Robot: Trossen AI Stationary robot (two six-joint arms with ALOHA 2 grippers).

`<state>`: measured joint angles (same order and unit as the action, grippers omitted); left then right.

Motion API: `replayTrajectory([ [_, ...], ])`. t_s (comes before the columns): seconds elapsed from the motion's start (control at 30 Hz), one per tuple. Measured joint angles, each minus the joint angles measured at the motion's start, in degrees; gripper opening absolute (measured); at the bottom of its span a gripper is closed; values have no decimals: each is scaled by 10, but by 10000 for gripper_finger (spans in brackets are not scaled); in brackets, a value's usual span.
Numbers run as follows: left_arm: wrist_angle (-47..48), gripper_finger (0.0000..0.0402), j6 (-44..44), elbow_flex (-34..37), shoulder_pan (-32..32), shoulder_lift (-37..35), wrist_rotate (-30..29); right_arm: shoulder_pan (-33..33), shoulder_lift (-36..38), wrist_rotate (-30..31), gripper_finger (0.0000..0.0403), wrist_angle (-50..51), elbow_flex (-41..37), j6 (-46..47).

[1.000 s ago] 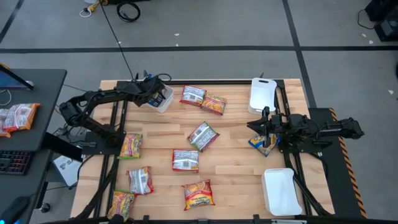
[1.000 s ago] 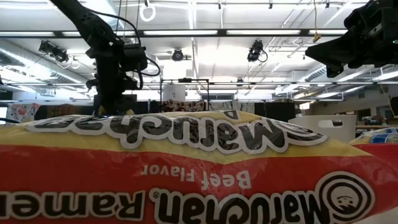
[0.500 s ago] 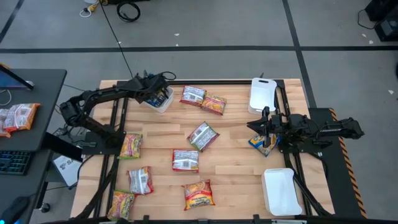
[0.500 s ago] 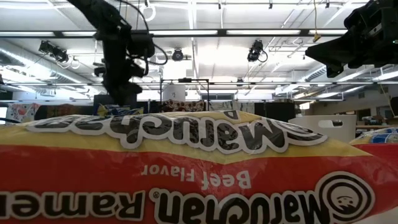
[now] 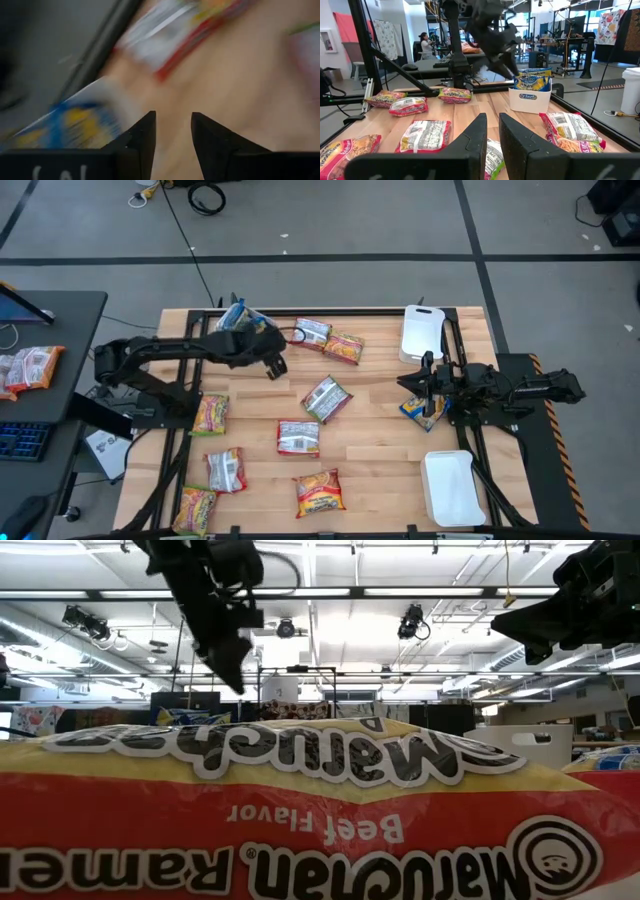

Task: Sort Maruchan noodles
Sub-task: Put the blue noodle pack into the top left white bin

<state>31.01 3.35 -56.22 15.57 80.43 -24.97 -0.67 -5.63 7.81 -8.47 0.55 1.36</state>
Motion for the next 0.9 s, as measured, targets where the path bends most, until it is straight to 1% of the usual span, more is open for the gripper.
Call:
replayTrajectory([
  [0.07,-64,128,-17,33,-6,-29,62,0,0,0,56,0,0,0],
  [0.17,-171,128,-45,92,-25,-85,120,0,0,0,56,0,0,0],
  [0.2,-194,128,-50,110,-33,-104,134,0,0,0,56,0,0,0],
  [0.33,-289,128,-31,158,-80,-174,160,0,0,0,56,0,0,0],
  [0.43,-348,128,-20,176,-130,-201,163,0,0,0,56,0,0,0],
  [0.6,-386,128,-9,178,-219,-200,197,0,0,0,56,0,0,0],
  [0.73,-389,128,12,179,-290,-192,201,0,0,0,56,0,0,0],
  [0.9,-388,128,6,179,-367,-201,196,0,0,0,56,0,0,0],
])
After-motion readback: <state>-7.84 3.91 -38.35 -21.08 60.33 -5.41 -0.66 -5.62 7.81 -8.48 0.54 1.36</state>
